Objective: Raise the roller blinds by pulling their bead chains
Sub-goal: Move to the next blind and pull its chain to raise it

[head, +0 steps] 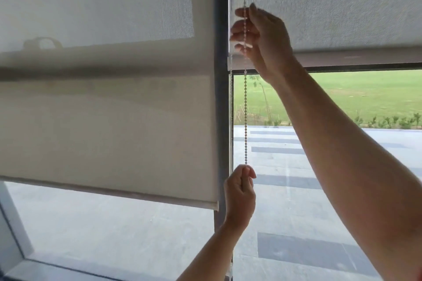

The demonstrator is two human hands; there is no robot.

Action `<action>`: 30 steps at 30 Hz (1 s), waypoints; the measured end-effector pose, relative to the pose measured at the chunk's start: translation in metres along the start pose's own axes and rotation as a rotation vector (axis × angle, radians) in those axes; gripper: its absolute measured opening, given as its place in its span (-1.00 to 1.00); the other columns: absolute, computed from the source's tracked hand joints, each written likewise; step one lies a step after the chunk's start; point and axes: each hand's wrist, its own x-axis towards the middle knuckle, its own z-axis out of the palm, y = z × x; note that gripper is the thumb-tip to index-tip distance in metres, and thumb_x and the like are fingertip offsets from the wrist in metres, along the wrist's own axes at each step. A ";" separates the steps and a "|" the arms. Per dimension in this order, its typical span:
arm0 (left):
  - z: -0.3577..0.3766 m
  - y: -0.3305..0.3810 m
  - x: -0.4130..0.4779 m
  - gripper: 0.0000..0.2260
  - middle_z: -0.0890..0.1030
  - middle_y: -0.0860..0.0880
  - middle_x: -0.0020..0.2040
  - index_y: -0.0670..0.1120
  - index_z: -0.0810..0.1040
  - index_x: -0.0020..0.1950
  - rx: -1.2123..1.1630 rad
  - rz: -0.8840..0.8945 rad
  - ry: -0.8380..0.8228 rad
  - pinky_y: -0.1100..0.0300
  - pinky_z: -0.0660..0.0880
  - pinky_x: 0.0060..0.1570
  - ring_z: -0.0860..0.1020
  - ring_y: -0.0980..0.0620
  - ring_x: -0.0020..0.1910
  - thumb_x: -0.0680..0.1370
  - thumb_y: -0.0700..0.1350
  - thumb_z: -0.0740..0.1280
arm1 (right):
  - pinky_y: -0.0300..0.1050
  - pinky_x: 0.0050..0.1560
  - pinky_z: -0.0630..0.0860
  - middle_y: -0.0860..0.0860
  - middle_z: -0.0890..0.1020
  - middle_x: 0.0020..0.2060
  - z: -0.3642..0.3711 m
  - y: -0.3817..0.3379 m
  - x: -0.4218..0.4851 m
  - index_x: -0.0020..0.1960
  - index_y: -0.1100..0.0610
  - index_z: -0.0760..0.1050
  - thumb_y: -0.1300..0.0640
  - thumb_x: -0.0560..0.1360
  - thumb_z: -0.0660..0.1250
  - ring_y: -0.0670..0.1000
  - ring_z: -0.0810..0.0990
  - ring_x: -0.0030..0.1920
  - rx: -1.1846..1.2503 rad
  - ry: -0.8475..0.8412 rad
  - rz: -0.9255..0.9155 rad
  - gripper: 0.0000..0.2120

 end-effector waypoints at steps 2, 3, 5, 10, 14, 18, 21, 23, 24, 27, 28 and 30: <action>0.000 -0.009 -0.018 -0.62 0.40 0.21 -0.46 0.03 0.41 -0.30 0.005 -0.043 -0.028 0.41 0.26 -0.39 0.30 0.24 -0.46 0.62 -0.35 0.15 | -0.14 -0.26 0.42 0.08 0.56 -0.32 0.009 -0.014 0.016 0.08 0.31 0.50 0.21 0.65 0.10 -0.01 0.52 -0.34 0.106 0.047 -0.002 -0.76; 0.000 -0.013 -0.026 -0.63 0.40 0.21 -0.46 0.03 0.41 -0.30 0.006 -0.057 -0.042 0.41 0.25 -0.40 0.30 0.24 -0.46 0.62 -0.34 0.15 | -0.17 -0.31 0.36 0.08 0.51 -0.35 0.012 -0.017 0.021 0.08 0.32 0.49 0.26 0.64 0.11 -0.03 0.47 -0.39 0.154 0.068 0.001 -0.79; -0.002 -0.021 -0.039 -0.63 0.39 0.19 -0.47 0.04 0.42 -0.31 0.008 -0.081 -0.075 0.36 0.23 -0.43 0.27 0.22 -0.47 0.62 -0.32 0.17 | -0.23 -0.46 0.22 0.06 0.44 -0.40 0.016 -0.017 0.019 -0.01 0.28 0.53 0.31 0.61 0.16 -0.10 0.34 -0.50 0.164 0.111 0.014 -0.83; -0.017 -0.038 -0.044 -0.70 0.37 0.15 -0.56 -0.02 0.53 -0.24 0.088 -0.218 -0.378 0.24 0.27 -0.49 0.30 0.19 -0.56 0.60 -0.27 0.15 | -0.30 -0.59 0.07 0.05 0.29 -0.45 0.016 0.005 -0.018 -0.15 0.18 0.55 0.31 0.60 0.20 -0.17 0.18 -0.59 0.062 0.212 -0.027 -0.79; -0.033 -0.015 -0.010 -0.64 0.69 -0.08 -0.06 -0.11 0.61 0.04 0.116 -0.403 -0.678 0.02 0.47 0.09 0.65 0.01 -0.04 0.41 -0.02 0.14 | -0.36 -0.63 0.13 0.04 0.27 -0.45 0.002 0.022 -0.045 -0.14 0.19 0.53 0.34 0.60 0.18 -0.19 0.17 -0.59 0.025 0.248 -0.047 -0.78; -0.026 0.041 0.047 -0.67 0.66 -0.12 0.04 0.02 0.57 0.01 -0.056 -0.325 -0.478 0.09 0.53 0.00 0.65 0.06 -0.06 0.46 0.12 0.10 | -0.37 -0.58 0.18 -0.12 0.35 -0.58 -0.008 0.054 -0.076 -0.16 0.20 0.56 0.36 0.59 0.19 -0.21 0.22 -0.59 -0.048 0.314 -0.034 -0.76; -0.013 0.091 0.089 -0.66 0.65 -0.20 -0.02 -0.04 0.58 -0.02 -0.136 -0.185 -0.270 0.17 0.59 -0.21 0.63 0.06 -0.15 0.67 -0.05 0.02 | -0.23 -0.47 0.38 -0.17 0.48 -0.54 -0.013 0.082 -0.107 -0.17 0.11 0.60 0.33 0.59 0.21 -0.16 0.40 -0.51 -0.197 0.336 -0.010 -0.73; -0.005 0.123 0.113 -0.66 0.67 -0.19 -0.01 -0.16 0.55 0.12 -0.147 -0.078 -0.195 0.18 0.58 -0.20 0.64 -0.02 -0.12 0.68 -0.07 0.01 | -0.27 -0.48 0.36 -0.18 0.50 -0.53 -0.015 0.101 -0.130 -0.19 0.04 0.61 0.30 0.58 0.22 -0.17 0.38 -0.51 -0.217 0.338 0.010 -0.70; -0.002 0.137 0.124 -0.67 0.67 -0.19 -0.02 -0.19 0.52 0.18 -0.141 -0.038 -0.169 0.14 0.57 -0.17 0.65 -0.05 -0.12 0.68 -0.07 0.03 | -0.33 -0.49 0.28 -0.18 0.44 -0.55 -0.015 0.110 -0.142 -0.23 0.02 0.60 0.29 0.58 0.22 -0.19 0.30 -0.53 -0.201 0.337 0.027 -0.69; 0.002 0.164 0.148 -0.76 0.66 -0.08 -0.20 -0.17 0.47 0.22 -0.103 0.121 -0.113 0.16 0.53 -0.33 0.61 0.04 -0.39 0.67 -0.09 0.10 | -0.40 -0.51 0.17 -0.14 0.32 -0.55 -0.016 0.133 -0.178 -0.26 0.03 0.57 0.29 0.58 0.19 -0.18 0.19 -0.54 -0.159 0.331 0.101 -0.67; 0.004 0.165 0.150 -0.79 0.62 -0.05 -0.29 -0.14 0.46 0.21 -0.095 0.167 -0.096 0.21 0.49 -0.45 0.54 0.10 -0.50 0.67 -0.12 0.11 | -0.40 -0.51 0.17 -0.14 0.31 -0.54 -0.017 0.140 -0.189 -0.26 0.03 0.56 0.30 0.59 0.19 -0.18 0.19 -0.54 -0.171 0.328 0.119 -0.66; 0.006 0.158 0.143 -0.82 0.49 -0.03 -0.42 -0.16 0.49 0.15 -0.094 0.211 -0.043 0.24 0.34 -0.58 0.38 0.13 -0.58 0.67 -0.20 0.11 | -0.38 -0.50 0.18 -0.14 0.32 -0.54 -0.021 0.150 -0.209 -0.25 0.06 0.56 0.32 0.59 0.19 -0.16 0.20 -0.52 -0.217 0.317 0.149 -0.68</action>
